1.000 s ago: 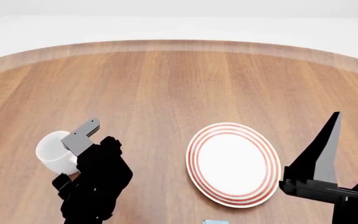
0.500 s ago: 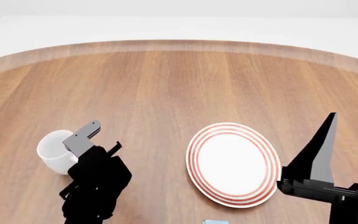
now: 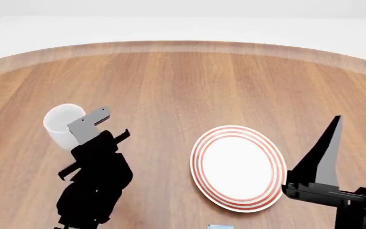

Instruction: Pick up the white mug and put it on the plate, and put the chocolate pudding to the right of the plate.

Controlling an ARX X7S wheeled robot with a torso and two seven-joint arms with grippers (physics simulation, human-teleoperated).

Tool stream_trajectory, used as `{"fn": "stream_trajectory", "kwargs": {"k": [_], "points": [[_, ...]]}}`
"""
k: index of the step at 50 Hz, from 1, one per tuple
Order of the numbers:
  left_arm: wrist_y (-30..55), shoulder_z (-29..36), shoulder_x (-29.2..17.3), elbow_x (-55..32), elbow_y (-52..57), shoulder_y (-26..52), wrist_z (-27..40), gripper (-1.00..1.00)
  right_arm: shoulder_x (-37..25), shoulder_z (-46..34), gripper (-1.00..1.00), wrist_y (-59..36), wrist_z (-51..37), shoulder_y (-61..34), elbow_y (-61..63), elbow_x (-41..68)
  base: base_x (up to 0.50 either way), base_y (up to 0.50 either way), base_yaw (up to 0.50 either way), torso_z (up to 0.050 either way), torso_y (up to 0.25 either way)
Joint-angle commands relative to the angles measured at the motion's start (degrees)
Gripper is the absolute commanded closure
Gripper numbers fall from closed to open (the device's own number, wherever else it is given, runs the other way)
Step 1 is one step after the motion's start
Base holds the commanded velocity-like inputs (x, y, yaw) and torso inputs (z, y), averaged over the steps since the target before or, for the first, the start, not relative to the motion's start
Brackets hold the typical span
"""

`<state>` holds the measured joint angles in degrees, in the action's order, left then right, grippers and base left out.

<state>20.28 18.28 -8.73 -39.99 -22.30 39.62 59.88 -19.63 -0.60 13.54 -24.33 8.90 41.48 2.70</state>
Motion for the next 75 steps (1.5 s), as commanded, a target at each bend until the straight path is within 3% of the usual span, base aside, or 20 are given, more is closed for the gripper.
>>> {"fn": "stream_trajectory", "kwargs": {"k": [1,8,15,21,35,47,57,75], "points": [[5.3,13.3,-9.1,3.8,23.4,3.3,-12.1,1.00,-0.3,0.4,-1.00,-0.3,-0.4,0.1,0.4,0.5,0.00,0.00,0.00,0.000,0.000],[12.7,21.4,-15.1,1.5,41.4,8.2,-21.2,1.00,-0.5,0.4,-1.00,-0.6,-0.6,0.0,1.0,0.5,0.00,0.00,0.00,0.000,0.000],[17.2,22.8,-17.3,-2.5,47.1,12.8,-26.1,1.00,-0.6,0.5,-1.00,-0.7,-0.7,-0.1,1.1,0.6,0.00,0.00,0.00,0.000,0.000],[18.8,24.2,-17.6,-6.5,48.1,18.1,-34.6,1.00,-0.7,0.5,-1.00,-0.3,-0.8,-0.1,0.7,0.6,0.00,0.00,0.00,0.000,0.000],[22.8,26.9,-13.0,-10.2,34.0,31.5,-50.3,1.00,-1.0,0.6,-1.00,-0.7,-1.1,-0.2,1.1,0.8,0.00,0.00,0.00,0.000,0.000],[21.6,27.8,-5.7,-11.3,17.8,36.4,-59.9,1.00,-1.3,1.0,-1.00,-0.3,-1.4,0.2,0.7,1.2,0.00,0.00,0.00,0.000,0.000],[23.3,24.6,-1.2,-16.9,7.9,36.5,-61.6,1.00,-1.5,1.1,-1.00,-0.5,-1.6,0.1,1.0,1.3,0.00,0.00,0.00,0.000,0.000],[22.9,27.4,3.9,-17.2,-2.3,32.8,-63.2,1.00,-1.8,1.3,-1.00,-0.3,-2.0,0.3,1.1,1.5,0.00,0.00,0.00,0.000,0.000]]}}
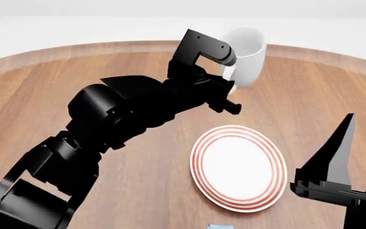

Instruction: Pick up the white mug and put it on the plate, and put the chocolate pudding to the right of the plate.

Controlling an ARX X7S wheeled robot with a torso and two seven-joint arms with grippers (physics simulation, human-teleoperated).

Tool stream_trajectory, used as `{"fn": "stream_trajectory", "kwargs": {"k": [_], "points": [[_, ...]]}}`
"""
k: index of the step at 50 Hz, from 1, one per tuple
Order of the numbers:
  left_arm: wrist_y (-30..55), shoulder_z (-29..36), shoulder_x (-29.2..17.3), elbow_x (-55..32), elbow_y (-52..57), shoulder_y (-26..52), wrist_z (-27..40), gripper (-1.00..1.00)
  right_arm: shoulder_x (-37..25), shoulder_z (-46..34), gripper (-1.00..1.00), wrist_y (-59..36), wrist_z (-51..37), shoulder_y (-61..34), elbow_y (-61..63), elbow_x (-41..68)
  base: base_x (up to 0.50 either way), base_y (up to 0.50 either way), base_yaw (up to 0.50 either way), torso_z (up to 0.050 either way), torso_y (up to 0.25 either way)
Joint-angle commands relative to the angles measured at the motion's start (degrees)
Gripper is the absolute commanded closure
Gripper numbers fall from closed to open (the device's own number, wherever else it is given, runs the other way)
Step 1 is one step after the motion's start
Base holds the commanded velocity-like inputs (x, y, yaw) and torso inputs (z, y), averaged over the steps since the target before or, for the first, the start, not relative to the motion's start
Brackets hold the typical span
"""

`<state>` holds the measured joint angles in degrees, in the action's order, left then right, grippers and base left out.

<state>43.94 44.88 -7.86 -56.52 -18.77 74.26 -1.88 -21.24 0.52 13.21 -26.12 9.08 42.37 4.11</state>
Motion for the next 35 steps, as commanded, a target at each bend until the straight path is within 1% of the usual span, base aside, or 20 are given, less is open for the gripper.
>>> {"fn": "stream_trajectory", "kwargs": {"k": [1,16,26,30,32,35], "points": [[-1.0,1.0,3.1,-0.6,-5.7,-2.2,-1.5,1.00,-0.2,0.2,-1.00,0.1,-0.3,0.2,0.2,0.1,0.00,0.00,0.00,0.000,0.000],[-4.8,3.3,5.6,0.4,-11.8,-6.1,-4.1,1.00,-0.4,0.1,-1.00,0.0,-0.5,0.1,0.1,0.2,0.00,0.00,0.00,0.000,0.000],[-6.2,4.8,7.1,-0.1,-16.8,-6.4,-4.6,1.00,-0.5,0.0,-1.00,0.5,-0.7,0.2,-0.4,0.2,0.00,0.00,0.00,0.000,0.000],[-6.1,5.5,7.4,-1.8,-18.3,-6.5,-4.7,1.00,-0.5,-0.2,-1.00,0.2,-0.7,0.1,-0.3,0.0,0.00,0.00,0.00,0.000,0.000],[-6.5,7.1,7.6,-2.0,-19.2,-6.4,-4.4,1.00,-0.5,-0.3,-1.00,0.3,-0.7,0.0,-0.4,0.0,0.00,0.00,0.00,0.000,0.000],[-7.7,10.6,7.8,-6.0,-22.0,-5.4,-4.0,1.00,-0.6,-0.2,-1.00,0.2,-0.8,0.1,-0.4,0.1,0.00,0.00,0.00,0.000,0.000]]}}
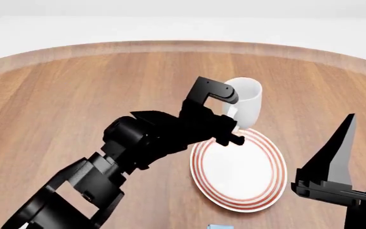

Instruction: Pick up the white mug and put it on the plate, and put the chocolate pudding to the right of the plate.

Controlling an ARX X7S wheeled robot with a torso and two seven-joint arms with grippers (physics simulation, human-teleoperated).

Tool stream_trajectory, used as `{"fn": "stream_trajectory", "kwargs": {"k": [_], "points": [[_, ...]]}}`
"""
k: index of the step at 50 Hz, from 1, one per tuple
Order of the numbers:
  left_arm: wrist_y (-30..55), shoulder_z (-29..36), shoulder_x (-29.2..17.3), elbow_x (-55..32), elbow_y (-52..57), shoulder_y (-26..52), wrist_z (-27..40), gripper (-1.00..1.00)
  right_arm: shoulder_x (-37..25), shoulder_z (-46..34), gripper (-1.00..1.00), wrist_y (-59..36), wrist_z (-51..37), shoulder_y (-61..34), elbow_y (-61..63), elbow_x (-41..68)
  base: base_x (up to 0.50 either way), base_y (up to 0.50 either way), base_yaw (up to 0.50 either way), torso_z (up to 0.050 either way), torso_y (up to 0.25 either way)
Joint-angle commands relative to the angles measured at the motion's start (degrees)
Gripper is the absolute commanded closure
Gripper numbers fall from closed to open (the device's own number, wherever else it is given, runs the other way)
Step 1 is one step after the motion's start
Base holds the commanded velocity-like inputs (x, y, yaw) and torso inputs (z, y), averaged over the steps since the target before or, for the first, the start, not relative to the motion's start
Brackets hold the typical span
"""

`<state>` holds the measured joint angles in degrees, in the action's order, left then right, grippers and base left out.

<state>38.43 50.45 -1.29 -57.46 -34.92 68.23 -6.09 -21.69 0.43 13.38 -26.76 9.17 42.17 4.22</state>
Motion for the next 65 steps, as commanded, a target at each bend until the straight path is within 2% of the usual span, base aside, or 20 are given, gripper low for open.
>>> {"fn": "stream_trajectory", "kwargs": {"k": [1,5,23,27,35,65], "points": [[-2.8,6.2,1.2,-6.1,-6.3,0.8,0.3,1.00,-0.1,-0.1,-1.00,0.1,-0.2,0.0,-0.1,0.0,0.00,0.00,0.00,0.000,0.000],[-4.8,13.3,1.2,-11.0,-7.7,1.9,0.6,1.00,-0.2,-0.1,-1.00,0.3,-0.2,0.1,-0.3,0.0,0.00,0.00,0.00,0.000,0.000],[-12.9,33.6,1.3,-31.4,-12.0,8.2,0.5,1.00,-0.4,0.0,-1.00,0.9,-0.5,0.3,-0.9,0.4,0.00,0.00,0.00,0.000,0.001],[-14.6,37.7,1.3,-33.8,-12.5,9.5,1.1,1.00,-0.5,0.1,-1.00,0.9,-0.5,0.3,-1.0,0.7,0.00,0.00,0.00,0.000,0.000],[-15.0,39.9,1.3,-34.7,-14.4,7.9,1.0,1.00,-0.6,0.2,-1.00,1.1,-0.7,0.4,-1.1,0.8,0.00,0.00,0.00,0.000,0.000],[-15.4,39.6,1.3,-33.3,-14.0,5.1,1.9,1.00,-0.9,0.1,-1.00,1.8,-1.1,0.6,-1.8,1.1,0.00,0.00,0.00,0.000,0.000]]}}
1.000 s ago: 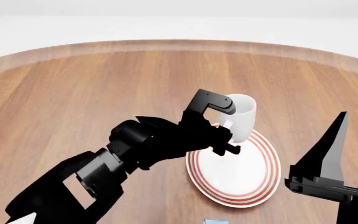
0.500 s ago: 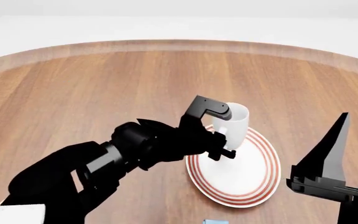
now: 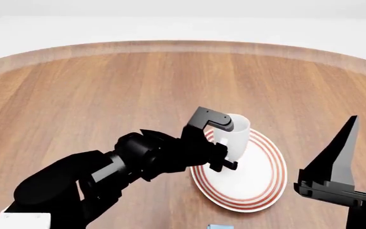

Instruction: Pick up the white mug and put it on the plate, and put the chocolate pudding to the right of the plate.

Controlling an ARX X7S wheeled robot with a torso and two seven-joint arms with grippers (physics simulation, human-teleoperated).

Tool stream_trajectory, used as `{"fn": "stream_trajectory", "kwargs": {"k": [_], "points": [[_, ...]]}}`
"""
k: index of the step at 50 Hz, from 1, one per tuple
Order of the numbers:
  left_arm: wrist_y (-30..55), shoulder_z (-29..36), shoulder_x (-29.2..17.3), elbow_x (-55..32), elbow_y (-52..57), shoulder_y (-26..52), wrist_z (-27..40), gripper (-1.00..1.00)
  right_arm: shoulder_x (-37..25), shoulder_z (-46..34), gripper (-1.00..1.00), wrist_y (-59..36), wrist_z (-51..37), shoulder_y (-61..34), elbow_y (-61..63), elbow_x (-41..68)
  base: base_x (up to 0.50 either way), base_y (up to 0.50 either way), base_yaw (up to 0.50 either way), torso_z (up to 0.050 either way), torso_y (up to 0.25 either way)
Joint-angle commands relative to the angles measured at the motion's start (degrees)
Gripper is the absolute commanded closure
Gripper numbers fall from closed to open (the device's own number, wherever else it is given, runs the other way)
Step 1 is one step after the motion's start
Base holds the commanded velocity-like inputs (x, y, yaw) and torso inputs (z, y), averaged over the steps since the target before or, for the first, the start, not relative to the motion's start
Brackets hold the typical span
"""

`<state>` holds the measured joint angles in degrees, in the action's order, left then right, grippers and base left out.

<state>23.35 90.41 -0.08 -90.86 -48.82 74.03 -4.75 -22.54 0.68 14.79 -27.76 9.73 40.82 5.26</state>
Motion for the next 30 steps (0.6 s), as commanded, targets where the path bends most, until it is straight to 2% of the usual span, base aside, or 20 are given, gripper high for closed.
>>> {"fn": "stream_trajectory", "kwargs": {"k": [1,11,12,30], "points": [[-0.4,-0.3,0.1,0.2,-0.2,-0.8,0.5,1.00,-0.1,-0.2,-1.00,0.5,-0.1,0.0,-0.6,0.1,0.00,0.00,0.00,0.000,0.000],[-0.7,-0.4,0.1,1.8,-0.5,-2.0,1.2,1.00,-0.1,-0.3,-1.00,0.5,-0.2,0.0,-0.7,-0.1,0.00,0.00,0.00,0.000,0.000],[-0.6,-0.4,0.1,1.8,-0.6,-2.0,1.2,-1.00,-0.1,-0.4,-1.00,0.6,-0.2,0.0,-0.7,-0.2,0.00,0.00,0.00,0.000,0.000],[-1.1,-0.6,0.1,1.3,0.4,-2.7,3.0,-1.00,-0.1,-0.9,-1.00,0.3,-0.5,-0.2,-0.8,-0.6,0.00,0.00,0.00,0.000,0.001]]}}
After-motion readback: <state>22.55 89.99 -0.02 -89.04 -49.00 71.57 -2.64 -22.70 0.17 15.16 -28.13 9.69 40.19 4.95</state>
